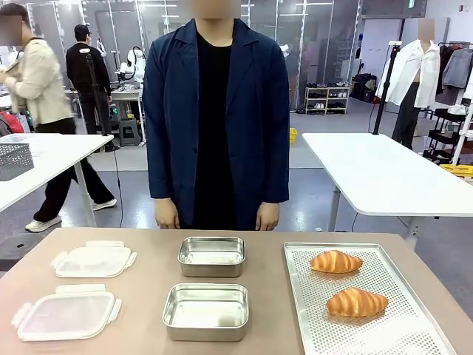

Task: Place the bread into the airtight container.
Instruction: Pick up a Butter Roll and place it into an empty Airtight Container.

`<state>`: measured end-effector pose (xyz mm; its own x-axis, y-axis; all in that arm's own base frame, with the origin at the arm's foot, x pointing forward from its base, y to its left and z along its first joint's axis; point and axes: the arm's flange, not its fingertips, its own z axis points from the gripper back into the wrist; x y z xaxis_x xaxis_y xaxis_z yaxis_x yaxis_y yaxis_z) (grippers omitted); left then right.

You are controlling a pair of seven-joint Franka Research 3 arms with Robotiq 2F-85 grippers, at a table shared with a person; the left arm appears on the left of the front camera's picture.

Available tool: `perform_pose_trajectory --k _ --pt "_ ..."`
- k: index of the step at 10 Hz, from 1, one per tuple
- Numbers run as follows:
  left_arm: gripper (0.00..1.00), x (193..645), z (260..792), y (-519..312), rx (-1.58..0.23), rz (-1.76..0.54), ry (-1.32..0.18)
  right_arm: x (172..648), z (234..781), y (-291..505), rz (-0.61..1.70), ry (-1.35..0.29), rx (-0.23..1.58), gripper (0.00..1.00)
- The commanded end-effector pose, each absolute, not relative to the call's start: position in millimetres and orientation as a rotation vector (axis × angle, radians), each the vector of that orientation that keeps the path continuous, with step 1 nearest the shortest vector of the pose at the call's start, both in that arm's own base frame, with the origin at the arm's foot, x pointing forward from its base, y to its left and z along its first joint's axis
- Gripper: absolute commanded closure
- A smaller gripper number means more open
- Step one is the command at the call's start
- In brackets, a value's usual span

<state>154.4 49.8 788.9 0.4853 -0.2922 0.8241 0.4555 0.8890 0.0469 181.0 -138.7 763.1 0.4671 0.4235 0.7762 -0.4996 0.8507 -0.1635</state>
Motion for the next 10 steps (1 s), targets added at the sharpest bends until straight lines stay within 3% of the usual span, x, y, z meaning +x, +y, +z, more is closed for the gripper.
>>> perform_pose_trajectory --k 1,3,5,8,10 --pt "0.00 153.9 790.4 48.2 -0.187 -0.464 -0.963 210.2 742.5 -95.3 1.095 -0.822 -0.115 0.00" --pt "0.00 153.9 790.4 48.2 -0.187 -0.464 -0.963 250.8 704.0 -53.9 1.374 -0.730 -0.136 0.00" --pt "0.00 153.9 790.4 48.2 -0.187 -0.464 -0.963 287.8 656.5 -20.5 1.497 -0.567 -0.129 0.00" --pt "0.00 153.9 790.4 48.2 -0.187 -0.464 -0.963 325.0 564.1 -0.8 1.539 -0.366 0.024 0.00" --pt "0.00 153.9 790.4 48.2 -0.187 -0.464 -0.963 325.6 535.2 4.1 1.521 -0.324 0.053 0.00"
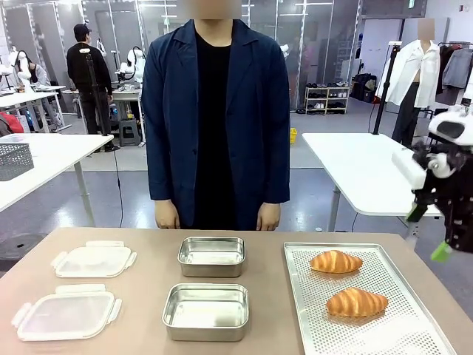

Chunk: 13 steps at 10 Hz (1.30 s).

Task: Place the bread into the airtight container.
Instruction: Pick up a Butter Roll and place it into an empty Airtight Container.

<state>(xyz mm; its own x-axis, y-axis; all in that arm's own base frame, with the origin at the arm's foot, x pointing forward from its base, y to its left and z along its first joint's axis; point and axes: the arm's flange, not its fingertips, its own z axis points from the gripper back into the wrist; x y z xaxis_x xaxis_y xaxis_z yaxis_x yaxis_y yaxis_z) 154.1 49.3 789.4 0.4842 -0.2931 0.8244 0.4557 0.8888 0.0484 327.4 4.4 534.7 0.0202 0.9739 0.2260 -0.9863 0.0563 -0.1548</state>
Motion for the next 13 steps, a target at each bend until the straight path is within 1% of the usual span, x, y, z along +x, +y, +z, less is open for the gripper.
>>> perform_pose_trajectory --k 1,2,7,9,10,12,13 --pt "0.00 153.9 790.4 48.2 -0.187 -0.464 -0.963 322.3 538.1 4.5 1.490 -0.403 0.042 0.00" --pt "0.00 153.9 790.4 48.2 -0.187 -0.464 -0.963 327.4 534.7 4.4 1.521 -0.302 0.050 0.00" --pt "0.00 153.9 790.4 48.2 -0.187 -0.464 -0.963 325.7 534.5 6.5 1.497 -0.302 0.036 0.00" --pt "0.00 153.9 790.4 48.2 -0.187 -0.464 -0.963 359.2 501.9 29.1 1.559 -0.250 0.081 0.00" --pt "0.00 153.9 790.4 48.2 -0.187 -0.464 -0.963 370.7 486.3 36.9 1.548 -0.250 0.072 0.00" --pt "0.00 153.9 790.4 48.2 -0.187 -0.464 -0.963 392.3 453.6 49.1 1.553 -0.168 0.047 0.00" --pt "0.00 153.9 790.4 48.2 -0.187 -0.464 -0.963 401.2 438.0 54.0 1.557 -0.159 0.057 0.00"
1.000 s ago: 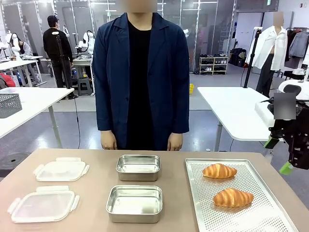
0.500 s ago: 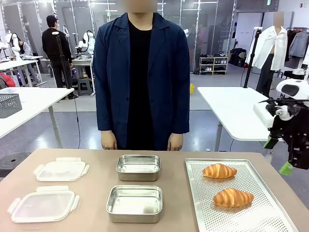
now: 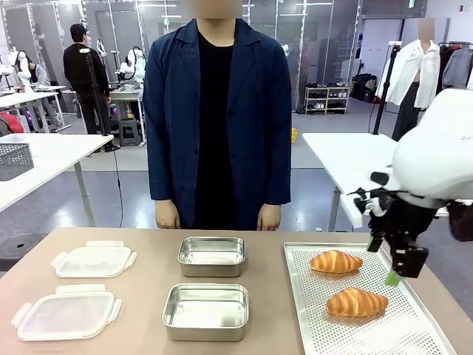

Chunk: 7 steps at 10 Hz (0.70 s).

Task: Place the bread into the airtight container.
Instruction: Pick up a Butter Roll and place it into an empty Airtight Container.

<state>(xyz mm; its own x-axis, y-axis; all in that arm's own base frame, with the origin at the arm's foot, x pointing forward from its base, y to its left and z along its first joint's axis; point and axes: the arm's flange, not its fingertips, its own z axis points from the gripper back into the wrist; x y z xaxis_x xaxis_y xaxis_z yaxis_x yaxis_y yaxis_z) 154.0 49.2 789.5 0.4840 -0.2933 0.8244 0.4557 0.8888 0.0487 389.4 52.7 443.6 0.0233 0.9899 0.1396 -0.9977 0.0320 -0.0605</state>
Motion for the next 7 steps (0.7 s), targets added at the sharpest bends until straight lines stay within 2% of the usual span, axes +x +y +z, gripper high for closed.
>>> perform_pose_trajectory --k 1,7 --pt "0.00 153.9 790.4 48.2 -0.187 -0.464 -0.963 410.2 420.2 57.9 1.534 -0.141 0.025 0.00" --pt "0.00 153.9 790.4 48.2 -0.187 -0.464 -0.963 443.2 347.7 59.4 1.591 -0.104 0.081 0.00"
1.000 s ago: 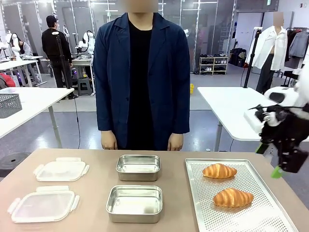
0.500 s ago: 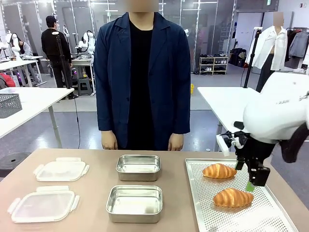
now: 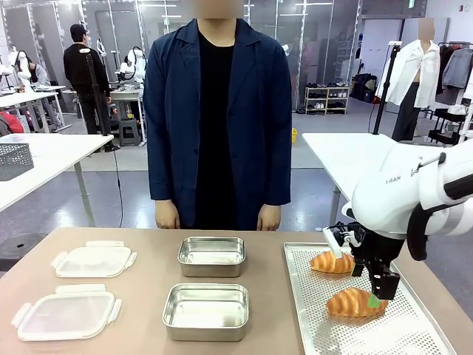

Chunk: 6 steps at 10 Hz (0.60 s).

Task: Place the bread into the airtight container.
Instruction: Pick up a Butter Roll and place it into an empty Airtight Container.

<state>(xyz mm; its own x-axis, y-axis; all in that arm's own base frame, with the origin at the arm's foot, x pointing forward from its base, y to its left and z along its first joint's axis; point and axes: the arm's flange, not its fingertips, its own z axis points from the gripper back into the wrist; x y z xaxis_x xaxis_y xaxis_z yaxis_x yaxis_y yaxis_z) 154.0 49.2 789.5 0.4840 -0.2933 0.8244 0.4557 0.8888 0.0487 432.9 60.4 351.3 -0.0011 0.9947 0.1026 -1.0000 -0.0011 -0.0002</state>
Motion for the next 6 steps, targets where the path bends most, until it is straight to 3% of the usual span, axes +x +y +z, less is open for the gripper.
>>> perform_pose_trajectory --k 1,6 --pt "0.00 153.9 790.4 48.2 -0.187 -0.464 -0.963 446.2 338.8 60.7 1.597 -0.113 0.075 0.00" --pt "0.00 153.9 790.4 48.2 -0.187 -0.464 -0.963 454.2 298.5 65.2 1.586 -0.080 0.109 0.00"
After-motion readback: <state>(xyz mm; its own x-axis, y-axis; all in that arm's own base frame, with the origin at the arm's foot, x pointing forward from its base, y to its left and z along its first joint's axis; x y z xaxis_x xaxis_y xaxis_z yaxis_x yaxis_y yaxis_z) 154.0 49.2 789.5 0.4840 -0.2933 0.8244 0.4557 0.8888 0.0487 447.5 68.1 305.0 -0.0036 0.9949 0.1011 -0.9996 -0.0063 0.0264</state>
